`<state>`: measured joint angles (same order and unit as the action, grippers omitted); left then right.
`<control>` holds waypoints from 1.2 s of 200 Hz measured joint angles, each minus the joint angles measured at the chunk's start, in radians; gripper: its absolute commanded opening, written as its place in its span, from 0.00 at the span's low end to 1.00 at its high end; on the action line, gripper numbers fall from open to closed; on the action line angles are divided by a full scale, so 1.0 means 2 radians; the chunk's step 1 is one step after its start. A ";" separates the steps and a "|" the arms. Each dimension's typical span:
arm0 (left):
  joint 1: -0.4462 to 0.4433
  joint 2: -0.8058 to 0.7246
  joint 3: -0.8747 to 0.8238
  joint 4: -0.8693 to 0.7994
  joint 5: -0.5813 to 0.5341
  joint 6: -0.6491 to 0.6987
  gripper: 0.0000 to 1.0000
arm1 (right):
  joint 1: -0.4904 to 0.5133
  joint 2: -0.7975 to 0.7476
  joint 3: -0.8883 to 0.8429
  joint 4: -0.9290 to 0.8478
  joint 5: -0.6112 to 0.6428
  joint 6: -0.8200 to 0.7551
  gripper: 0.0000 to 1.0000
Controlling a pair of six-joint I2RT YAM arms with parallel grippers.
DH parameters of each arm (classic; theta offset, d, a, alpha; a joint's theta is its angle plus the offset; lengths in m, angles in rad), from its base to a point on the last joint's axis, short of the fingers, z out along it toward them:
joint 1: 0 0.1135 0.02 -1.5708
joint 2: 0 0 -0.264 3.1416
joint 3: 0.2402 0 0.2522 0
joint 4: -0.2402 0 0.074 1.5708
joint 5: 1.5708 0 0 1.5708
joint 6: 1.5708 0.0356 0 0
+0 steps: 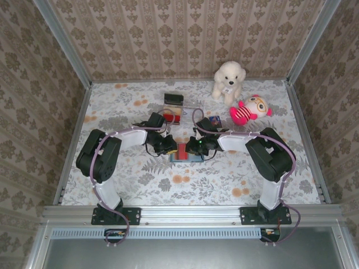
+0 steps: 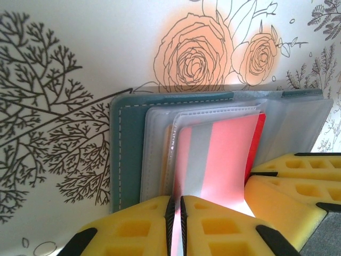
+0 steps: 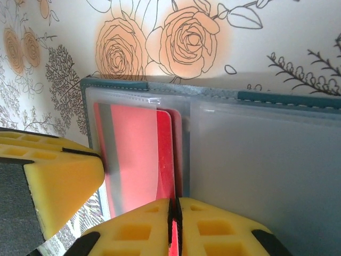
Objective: Take the credit cards out of the card holder
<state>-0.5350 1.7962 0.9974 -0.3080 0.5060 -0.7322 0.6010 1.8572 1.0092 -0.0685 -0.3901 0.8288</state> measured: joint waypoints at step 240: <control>0.002 0.000 0.002 -0.003 0.001 -0.001 0.18 | -0.009 -0.021 -0.032 0.034 -0.026 0.008 0.19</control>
<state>-0.5308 1.7962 1.0019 -0.3141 0.5087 -0.7334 0.5823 1.8160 0.9447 0.0002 -0.4427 0.8444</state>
